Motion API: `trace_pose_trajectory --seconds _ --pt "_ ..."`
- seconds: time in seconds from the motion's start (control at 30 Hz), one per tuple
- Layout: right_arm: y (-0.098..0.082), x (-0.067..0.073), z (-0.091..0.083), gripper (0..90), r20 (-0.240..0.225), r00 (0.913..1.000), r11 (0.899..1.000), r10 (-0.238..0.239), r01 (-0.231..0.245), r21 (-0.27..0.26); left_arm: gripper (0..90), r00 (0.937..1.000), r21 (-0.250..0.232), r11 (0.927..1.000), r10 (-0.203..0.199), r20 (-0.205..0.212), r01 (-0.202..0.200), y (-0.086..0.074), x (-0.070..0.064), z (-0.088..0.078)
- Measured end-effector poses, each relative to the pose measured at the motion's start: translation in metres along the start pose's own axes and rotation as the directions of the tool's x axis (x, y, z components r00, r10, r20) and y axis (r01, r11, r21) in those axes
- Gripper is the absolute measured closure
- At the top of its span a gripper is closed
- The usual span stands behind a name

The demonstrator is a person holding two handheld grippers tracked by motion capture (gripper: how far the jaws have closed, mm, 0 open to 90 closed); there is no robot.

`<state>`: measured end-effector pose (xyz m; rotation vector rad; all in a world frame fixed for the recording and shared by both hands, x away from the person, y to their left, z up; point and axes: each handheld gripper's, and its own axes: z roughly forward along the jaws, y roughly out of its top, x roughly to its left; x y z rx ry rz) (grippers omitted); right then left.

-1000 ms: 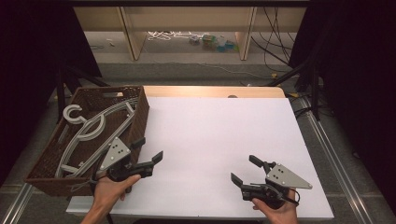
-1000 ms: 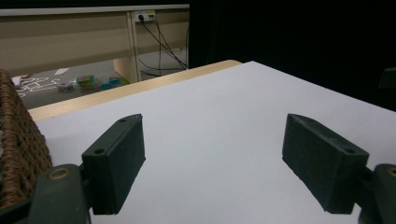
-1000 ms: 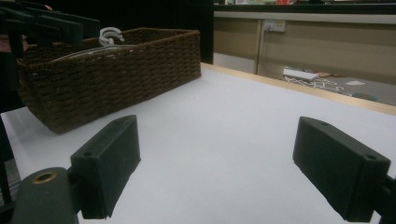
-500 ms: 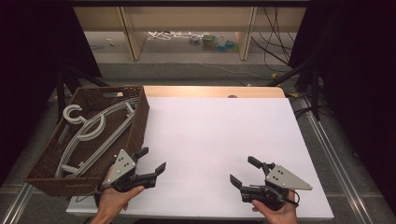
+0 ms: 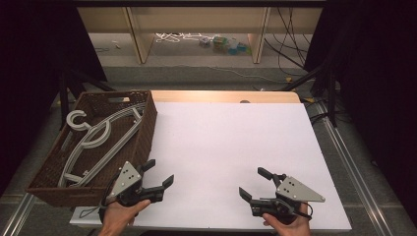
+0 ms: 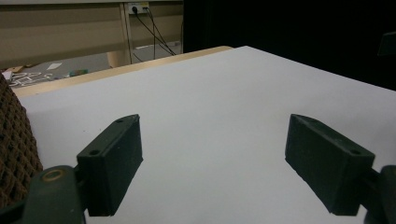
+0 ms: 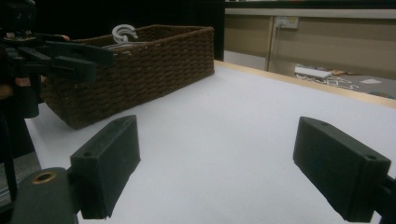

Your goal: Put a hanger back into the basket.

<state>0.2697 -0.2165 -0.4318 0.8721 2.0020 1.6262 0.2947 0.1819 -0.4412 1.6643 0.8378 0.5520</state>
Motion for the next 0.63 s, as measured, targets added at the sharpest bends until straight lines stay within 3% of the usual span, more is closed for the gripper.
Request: trace_pose_trajectory --seconds 0.03,0.13,0.4,0.63 --pt "-0.0001 -0.0001 -0.0001 15.6 0.0 1.0 1.0 0.0 0.0 0.0 18.4 0.9999 0.0 0.9999 -0.012 0.002 0.012 -0.0002 -0.0007 0.0004" --pt "-0.0003 -0.0006 0.0002 15.6 0.001 1.0 1.0 0.0 0.0 -0.005 18.5 0.9999 -0.001 1.0 0.009 0.006 -0.009 0.0 -0.0006 0.0007" --pt "-0.0004 -0.0006 -0.0002 15.6 0.01 0.9999 1.0 0.003 -0.003 0.018 18.5 1.0 0.002 1.0 0.004 0.008 -0.004 -0.0003 -0.0005 0.0016" --pt "-0.0005 -0.0016 -0.0005 15.6 0.008 0.9999 1.0 0.008 -0.008 0.007 18.5 0.9999 0.006 0.9999 0.01 0.01 -0.01 -0.0004 -0.0005 0.0018"
